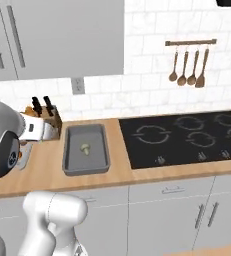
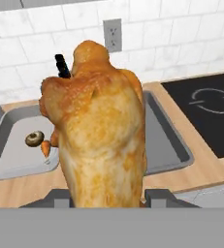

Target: Place one mushroom and one chicken drumstick in each tupperware on the nearby counter, to pack two identical lunches.

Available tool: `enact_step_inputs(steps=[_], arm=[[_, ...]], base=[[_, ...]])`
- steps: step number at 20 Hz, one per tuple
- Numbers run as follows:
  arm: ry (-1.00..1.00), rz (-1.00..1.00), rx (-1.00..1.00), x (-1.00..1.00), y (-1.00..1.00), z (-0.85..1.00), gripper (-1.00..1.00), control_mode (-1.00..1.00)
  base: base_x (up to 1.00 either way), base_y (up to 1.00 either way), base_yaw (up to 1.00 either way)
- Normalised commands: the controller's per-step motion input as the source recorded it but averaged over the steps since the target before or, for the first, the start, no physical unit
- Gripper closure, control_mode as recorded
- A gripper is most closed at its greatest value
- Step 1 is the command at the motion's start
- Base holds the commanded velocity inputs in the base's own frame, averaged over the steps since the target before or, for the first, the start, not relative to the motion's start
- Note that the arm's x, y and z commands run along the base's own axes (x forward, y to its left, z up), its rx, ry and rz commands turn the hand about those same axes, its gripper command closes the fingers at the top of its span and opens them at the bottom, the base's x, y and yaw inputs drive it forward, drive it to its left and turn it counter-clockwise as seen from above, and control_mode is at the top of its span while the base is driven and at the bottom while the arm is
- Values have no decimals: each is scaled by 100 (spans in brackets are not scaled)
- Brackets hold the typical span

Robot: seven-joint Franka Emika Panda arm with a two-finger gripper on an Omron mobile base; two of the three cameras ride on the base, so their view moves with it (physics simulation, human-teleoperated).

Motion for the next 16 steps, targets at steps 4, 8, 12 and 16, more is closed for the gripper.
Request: enact_step_inputs(steps=[4,8,12,16], arm=[[0,0,0,0,0,0,100,100],[10,11,6,34,-4,-40,100,-100],[45,11,12,52,0,-96,100,-100],[44,0,8,27,0,-88,100,-100]], base=[[99,-45,25],[42,-16,13],[0,0,0],[0,0,0]])
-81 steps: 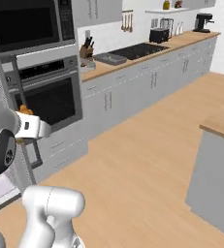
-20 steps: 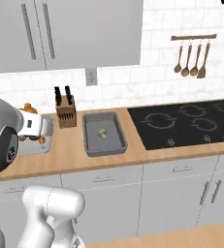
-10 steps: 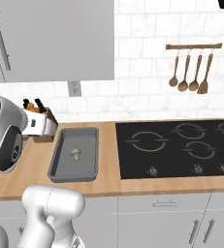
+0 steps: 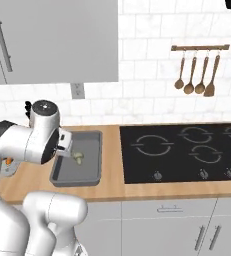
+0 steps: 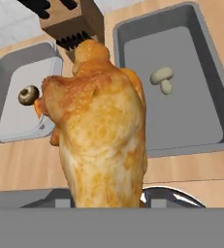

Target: Place one mushroom and one chicken drumstick in each tupperware on the nearby counter, to pack two identical lunches.

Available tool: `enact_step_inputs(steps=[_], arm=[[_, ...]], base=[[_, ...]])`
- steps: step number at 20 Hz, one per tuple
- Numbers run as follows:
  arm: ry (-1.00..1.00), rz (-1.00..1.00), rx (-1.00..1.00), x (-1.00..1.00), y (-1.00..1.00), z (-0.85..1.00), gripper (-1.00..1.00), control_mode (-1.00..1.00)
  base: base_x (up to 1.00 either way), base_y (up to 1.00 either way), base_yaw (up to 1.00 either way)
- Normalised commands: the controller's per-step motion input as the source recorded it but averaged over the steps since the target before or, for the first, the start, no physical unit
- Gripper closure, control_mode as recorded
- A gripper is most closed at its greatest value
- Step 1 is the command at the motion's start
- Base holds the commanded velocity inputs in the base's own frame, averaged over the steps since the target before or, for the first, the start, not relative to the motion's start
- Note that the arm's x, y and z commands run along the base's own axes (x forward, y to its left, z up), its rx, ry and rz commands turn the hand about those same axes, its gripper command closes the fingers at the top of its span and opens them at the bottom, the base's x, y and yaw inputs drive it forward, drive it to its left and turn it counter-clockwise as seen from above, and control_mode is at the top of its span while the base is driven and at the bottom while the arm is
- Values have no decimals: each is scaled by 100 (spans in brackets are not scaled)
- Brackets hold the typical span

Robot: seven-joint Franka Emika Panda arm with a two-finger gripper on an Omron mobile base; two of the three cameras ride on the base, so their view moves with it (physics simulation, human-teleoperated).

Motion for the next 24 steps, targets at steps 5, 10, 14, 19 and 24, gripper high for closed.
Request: enact_step_inputs(steps=[5,10,14,19,24], arm=[[25,0,0,43,0,-72,100,-100],[11,-3,-2,44,0,-51,100,-100],[10,-12,-2,49,-8,-44,100,-100],[6,-9,-2,50,-12,-42,100,-100],[0,-5,-10,36,-2,-43,100,-100]], base=[[0,0,0],[0,0,0],[0,0,0],[0,0,0],[0,0,0]])
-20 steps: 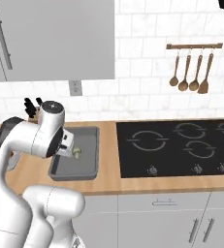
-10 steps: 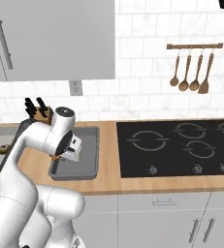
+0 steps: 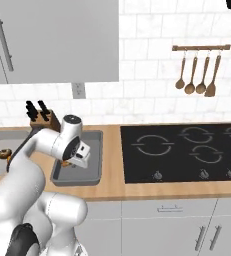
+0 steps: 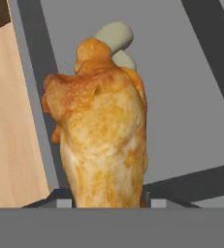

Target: Place one mushroom and one chicken drumstick in each tupperware on the nearby counter, to pack two identical lunches.

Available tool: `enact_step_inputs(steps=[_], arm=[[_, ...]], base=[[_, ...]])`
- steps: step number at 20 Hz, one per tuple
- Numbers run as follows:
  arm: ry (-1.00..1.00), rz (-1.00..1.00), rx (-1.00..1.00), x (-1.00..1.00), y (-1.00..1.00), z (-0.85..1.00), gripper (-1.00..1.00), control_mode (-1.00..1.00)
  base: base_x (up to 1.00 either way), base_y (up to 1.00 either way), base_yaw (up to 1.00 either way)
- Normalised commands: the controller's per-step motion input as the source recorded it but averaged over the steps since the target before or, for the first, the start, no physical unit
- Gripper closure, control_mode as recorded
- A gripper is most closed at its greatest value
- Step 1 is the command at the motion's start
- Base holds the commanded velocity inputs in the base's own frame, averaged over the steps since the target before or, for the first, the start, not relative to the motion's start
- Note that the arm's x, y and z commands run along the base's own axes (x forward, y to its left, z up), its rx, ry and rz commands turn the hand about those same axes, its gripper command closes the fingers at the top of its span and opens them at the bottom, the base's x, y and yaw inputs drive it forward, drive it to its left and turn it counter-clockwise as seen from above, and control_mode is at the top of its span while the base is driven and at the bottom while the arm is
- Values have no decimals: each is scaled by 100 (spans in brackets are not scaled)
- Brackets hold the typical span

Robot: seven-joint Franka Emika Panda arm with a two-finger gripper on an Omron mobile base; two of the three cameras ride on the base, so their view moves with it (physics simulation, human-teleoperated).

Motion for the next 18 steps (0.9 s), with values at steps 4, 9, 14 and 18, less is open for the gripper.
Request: enact_step_inputs(steps=[4,9,14,18], arm=[[0,-1,-9,8,0,-50,100,-100],[0,-2,-6,12,0,-40,100,-100],[0,-3,-1,22,0,-22,100,-100],[1,-3,0,23,0,-21,100,-100]], base=[[0,0,0],[0,0,0],[0,0,0],[0,0,0]])
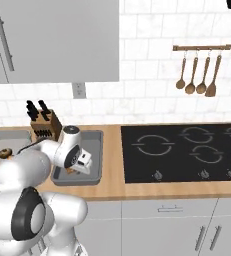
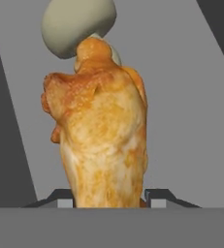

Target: Place one mushroom and one chicken drumstick in each tupperware on the nearby counter, to pack two identical lunches.

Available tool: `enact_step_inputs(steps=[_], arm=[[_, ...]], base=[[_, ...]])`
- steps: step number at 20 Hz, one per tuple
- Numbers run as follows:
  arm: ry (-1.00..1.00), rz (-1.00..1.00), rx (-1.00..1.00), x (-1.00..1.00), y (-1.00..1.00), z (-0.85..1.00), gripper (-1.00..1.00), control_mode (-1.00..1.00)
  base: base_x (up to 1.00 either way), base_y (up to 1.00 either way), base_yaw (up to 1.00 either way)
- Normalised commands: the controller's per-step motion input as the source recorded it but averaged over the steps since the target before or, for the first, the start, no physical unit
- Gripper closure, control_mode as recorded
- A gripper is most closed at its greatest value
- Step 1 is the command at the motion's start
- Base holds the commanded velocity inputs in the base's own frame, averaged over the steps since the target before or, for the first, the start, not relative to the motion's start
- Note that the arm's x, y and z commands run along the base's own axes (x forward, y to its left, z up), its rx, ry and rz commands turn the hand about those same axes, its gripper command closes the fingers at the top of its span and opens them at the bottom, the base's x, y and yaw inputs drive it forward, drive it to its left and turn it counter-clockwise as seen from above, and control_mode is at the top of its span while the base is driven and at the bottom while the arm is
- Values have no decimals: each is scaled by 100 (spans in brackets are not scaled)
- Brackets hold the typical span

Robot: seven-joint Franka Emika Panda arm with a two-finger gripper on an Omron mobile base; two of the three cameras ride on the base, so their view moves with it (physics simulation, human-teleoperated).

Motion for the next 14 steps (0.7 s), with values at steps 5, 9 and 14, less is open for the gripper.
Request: enact_step_inputs(steps=[5,9,14], arm=[[5,-2,0,29,0,-23,100,-100],[5,-1,-1,11,0,-39,-100,-100],[1,0,0,-2,-1,-41,-100,-100]], base=[[0,0,0],[0,0,0],[0,0,0]])
